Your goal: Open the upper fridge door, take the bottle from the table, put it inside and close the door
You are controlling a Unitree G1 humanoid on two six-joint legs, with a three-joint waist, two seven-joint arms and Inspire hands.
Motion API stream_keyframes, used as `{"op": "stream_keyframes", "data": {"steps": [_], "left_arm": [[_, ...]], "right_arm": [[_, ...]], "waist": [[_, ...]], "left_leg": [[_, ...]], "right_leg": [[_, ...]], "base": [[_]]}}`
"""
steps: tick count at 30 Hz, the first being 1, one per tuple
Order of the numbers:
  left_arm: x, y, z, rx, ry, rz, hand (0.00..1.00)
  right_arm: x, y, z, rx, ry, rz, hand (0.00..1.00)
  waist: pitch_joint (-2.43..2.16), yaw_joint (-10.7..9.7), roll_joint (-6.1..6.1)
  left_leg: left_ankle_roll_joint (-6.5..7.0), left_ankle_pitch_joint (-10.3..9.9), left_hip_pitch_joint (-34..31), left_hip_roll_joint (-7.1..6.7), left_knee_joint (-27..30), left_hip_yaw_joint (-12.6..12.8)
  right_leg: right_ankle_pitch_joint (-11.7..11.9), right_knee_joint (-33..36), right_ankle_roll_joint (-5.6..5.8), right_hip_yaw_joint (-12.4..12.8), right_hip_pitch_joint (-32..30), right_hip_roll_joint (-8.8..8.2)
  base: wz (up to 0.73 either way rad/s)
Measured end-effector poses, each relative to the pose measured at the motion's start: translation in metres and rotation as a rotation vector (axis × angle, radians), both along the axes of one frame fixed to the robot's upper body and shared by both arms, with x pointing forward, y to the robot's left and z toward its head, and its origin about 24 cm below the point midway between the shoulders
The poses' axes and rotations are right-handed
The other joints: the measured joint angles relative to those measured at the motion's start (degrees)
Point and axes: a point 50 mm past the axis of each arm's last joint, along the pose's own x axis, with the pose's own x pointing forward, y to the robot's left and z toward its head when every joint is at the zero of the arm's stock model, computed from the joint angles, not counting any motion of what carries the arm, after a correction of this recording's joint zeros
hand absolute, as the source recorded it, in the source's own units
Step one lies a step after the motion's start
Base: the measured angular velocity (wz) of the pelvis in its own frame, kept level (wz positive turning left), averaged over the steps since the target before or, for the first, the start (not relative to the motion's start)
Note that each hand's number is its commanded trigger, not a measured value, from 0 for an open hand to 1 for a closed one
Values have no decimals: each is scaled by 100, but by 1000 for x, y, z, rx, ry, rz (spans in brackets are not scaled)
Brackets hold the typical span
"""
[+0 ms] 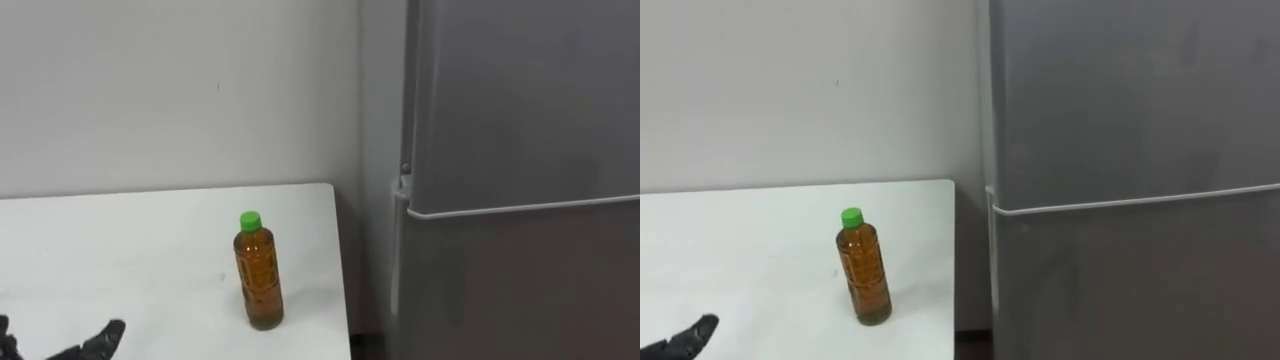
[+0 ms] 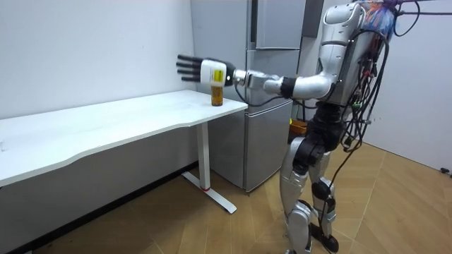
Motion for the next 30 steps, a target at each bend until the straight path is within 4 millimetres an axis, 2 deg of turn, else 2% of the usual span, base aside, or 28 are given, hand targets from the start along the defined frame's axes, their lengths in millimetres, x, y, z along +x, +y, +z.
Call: {"op": "stream_keyframes", "data": {"steps": [1, 3, 5, 9, 16, 20, 23, 26, 30], "left_arm": [[2, -2, 5, 4, -19, -10, 0], [14, -15, 19, 10, -79, -71, 0], [19, -23, 28, 17, -111, -112, 0], [21, -46, 46, 46, -191, -243, 0], [42, -92, 62, 68, -224, -531, 0], [46, -120, 62, 94, -209, -702, 0], [47, -129, 63, 123, -200, -761, 0], [52, -135, 73, 154, -228, -794, 0], [59, -142, 94, 187, -301, -824, 0]], "right_arm": [[1, 1, 0, 2, -1, 2, 0], [3, 1, -1, 7, 6, 6, 0], [4, 2, -1, 17, 9, 11, 0], [7, 6, -1, 35, 0, 13, 0], [14, 10, -2, 67, -7, 34, 0], [19, 9, -1, 63, -11, 52, 0], [20, 9, -1, 55, -9, 50, 0], [21, 8, -1, 50, -9, 48, 0], [24, 5, 0, 28, -2, 55, 0]], "waist": [[-14, -14, 21], [4, -23, -21], [-8, -67, -29], [6, -232, -74], [-18, -448, -120], [-54, -562, -61], [-79, -669, -14], [-74, -684, 8], [-34, -679, 74]], "left_leg": [[-1, 1, -1, 0, -4, 1], [-1, 1, 0, -1, -1, 6], [-1, 1, 4, 0, 6, 7], [-1, 1, -12, 1, 18, 7], [-1, 1, -45, 0, 40, 8], [-1, 1, -100, 4, 68, 4], [0, 2, -109, 3, 70, 4], [0, 2, -100, 4, 67, 21], [1, 3, -95, 5, 55, 29]], "right_leg": [[0, 0, 0, 2, -6, 0], [0, -1, 0, 15, -5, 0], [0, -4, 0, 18, 3, 1], [0, -1, 0, 36, -18, 1], [0, -5, 1, 37, -25, 2], [2, -3, -2, 27, -44, 5], [3, 2, -3, 38, -90, 6], [6, 2, -5, 60, -98, 6], [16, 0, -6, 66, -107, 6]], "base": [[0], [0], [0], [0], [0], [0], [-1], [-2], [0]]}}
